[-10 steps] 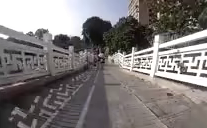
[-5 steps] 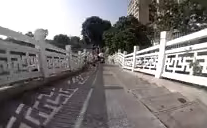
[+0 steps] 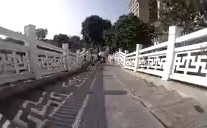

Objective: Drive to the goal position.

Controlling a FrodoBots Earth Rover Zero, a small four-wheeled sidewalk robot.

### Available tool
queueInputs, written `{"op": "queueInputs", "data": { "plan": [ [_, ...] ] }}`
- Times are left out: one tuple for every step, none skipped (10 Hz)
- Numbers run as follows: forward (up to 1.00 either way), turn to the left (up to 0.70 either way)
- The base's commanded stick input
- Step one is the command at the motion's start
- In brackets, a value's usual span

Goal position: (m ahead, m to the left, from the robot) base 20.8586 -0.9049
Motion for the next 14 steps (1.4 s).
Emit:
{"op": "queueInputs", "data": {
  "plan": [
    [0.70, 0.01],
    [0.70, 0.01],
    [0.70, 0.01],
    [0.70, 0.01],
    [0.70, 0.01],
    [0.70, 0.01],
    [0.70, 0.02],
    [0.70, 0.04],
    [0.70, 0.07],
    [0.70, 0.10],
    [0.70, 0.06],
    [0.70, 0.00],
    [0.70, 0.00],
    [0.70, 0.00]
  ]
}}
